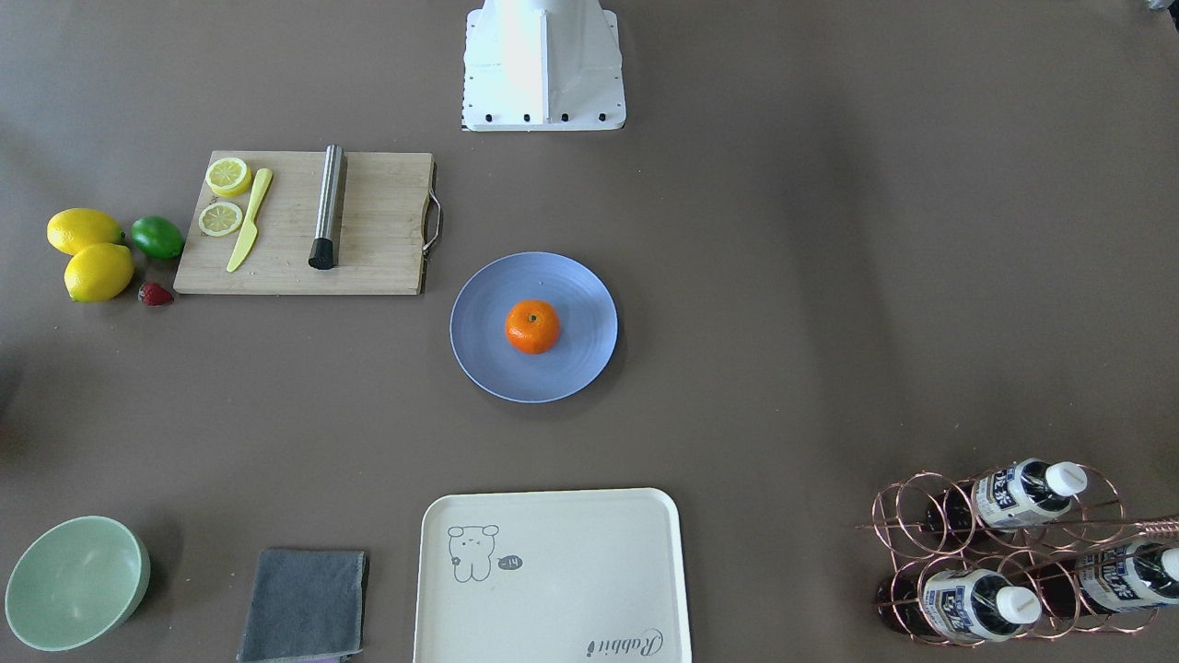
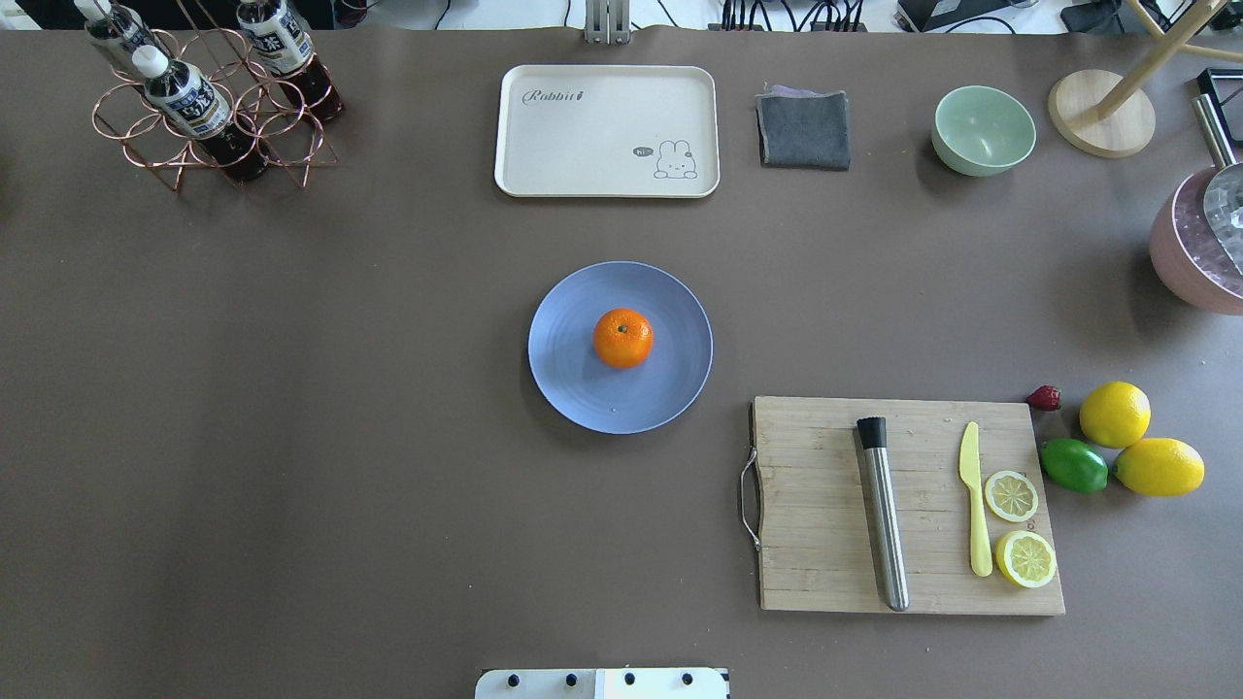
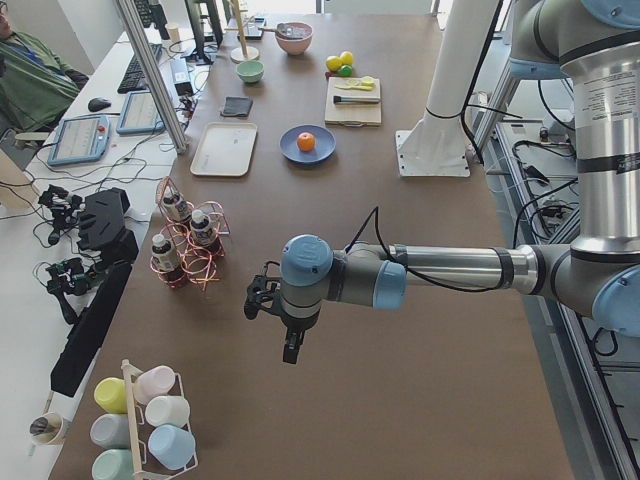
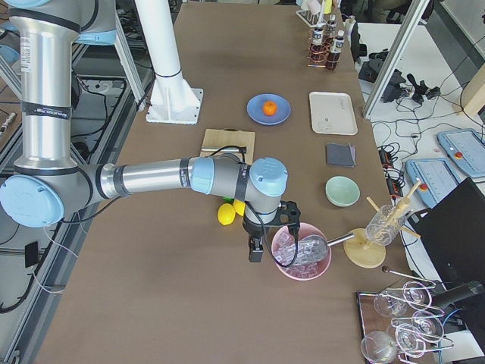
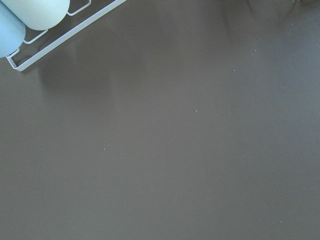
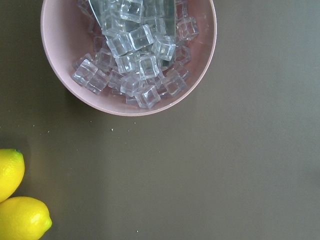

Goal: Pick orange to plate

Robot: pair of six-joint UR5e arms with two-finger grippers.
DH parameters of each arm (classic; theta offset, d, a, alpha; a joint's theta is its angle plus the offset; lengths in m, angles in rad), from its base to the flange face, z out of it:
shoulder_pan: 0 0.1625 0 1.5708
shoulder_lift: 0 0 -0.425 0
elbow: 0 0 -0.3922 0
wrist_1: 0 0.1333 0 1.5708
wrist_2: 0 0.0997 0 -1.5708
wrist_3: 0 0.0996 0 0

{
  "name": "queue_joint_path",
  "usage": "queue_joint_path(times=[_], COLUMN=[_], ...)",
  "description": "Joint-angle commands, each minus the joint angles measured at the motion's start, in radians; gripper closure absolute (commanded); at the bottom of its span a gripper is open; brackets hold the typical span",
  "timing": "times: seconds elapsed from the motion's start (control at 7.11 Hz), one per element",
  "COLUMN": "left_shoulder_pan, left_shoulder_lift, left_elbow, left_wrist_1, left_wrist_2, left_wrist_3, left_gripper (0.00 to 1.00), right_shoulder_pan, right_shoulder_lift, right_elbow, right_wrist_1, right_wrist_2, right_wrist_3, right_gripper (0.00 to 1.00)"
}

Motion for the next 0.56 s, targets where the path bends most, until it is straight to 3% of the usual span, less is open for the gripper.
queue_joint_path(times=[0.0, 0.42], left_shoulder_pan=[-0.003, -0.001], left_shoulder_lift=[-0.001, 0.000], left_elbow=[0.002, 0.002], left_wrist_1=[-0.004, -0.006], left_wrist_2=[-0.002, 0.000], left_wrist_3=[0.004, 0.006], left_gripper=[0.02, 0.02], right_shoulder_pan=[0.001, 0.003], right_shoulder_lift=[0.004, 0.004], right_elbow=[-0.025, -0.034], right_wrist_1=[0.000, 0.000], right_wrist_2=[0.004, 0.004], right_wrist_3=[0.007, 0.001], right_gripper=[0.00, 0.00])
